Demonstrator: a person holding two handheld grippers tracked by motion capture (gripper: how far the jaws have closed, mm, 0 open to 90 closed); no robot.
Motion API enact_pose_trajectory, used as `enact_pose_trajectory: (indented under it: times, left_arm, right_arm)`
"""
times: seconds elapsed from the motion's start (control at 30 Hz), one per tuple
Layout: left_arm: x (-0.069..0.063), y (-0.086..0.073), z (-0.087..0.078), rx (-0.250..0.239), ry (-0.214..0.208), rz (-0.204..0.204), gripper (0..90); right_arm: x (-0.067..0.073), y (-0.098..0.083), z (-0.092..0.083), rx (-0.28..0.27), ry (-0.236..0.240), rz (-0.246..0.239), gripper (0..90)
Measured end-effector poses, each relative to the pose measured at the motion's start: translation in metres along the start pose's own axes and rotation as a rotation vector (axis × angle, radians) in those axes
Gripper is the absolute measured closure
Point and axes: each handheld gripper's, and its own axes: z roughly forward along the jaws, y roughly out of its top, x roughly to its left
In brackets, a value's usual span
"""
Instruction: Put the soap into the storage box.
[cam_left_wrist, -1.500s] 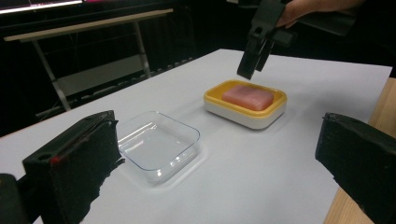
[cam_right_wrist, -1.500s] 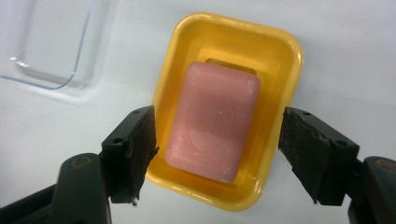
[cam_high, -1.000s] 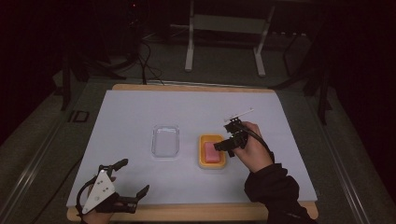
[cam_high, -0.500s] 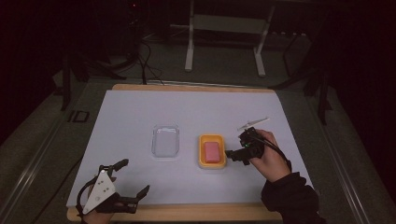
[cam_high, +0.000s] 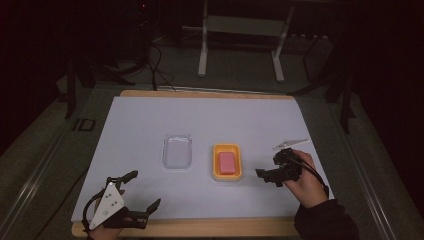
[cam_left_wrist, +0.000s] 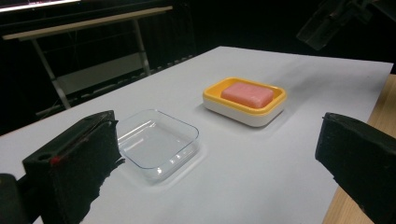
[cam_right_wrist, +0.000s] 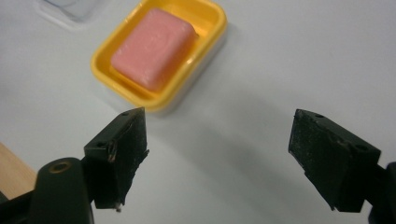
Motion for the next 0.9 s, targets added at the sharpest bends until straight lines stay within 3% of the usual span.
enact_pose_trajectory:
  times: [0.13,0.37,0.9]
  left_arm:
    - [0.000,0.000,0.000,0.002,0.000,0.002,0.4]
    - [-0.001,0.000,0.001,0.004,0.000,0.005,0.4]
    - [0.000,0.000,0.000,0.005,0.003,0.006,0.4]
  right_arm:
    - [-0.005,-0.010,-0.005,0.003,0.002,0.019,19.5]
    - [-0.008,-0.029,-0.006,-0.008,-0.021,0.011,18.7]
    - [-0.015,-0.073,0.001,-0.036,-0.041,0.030,15.6]
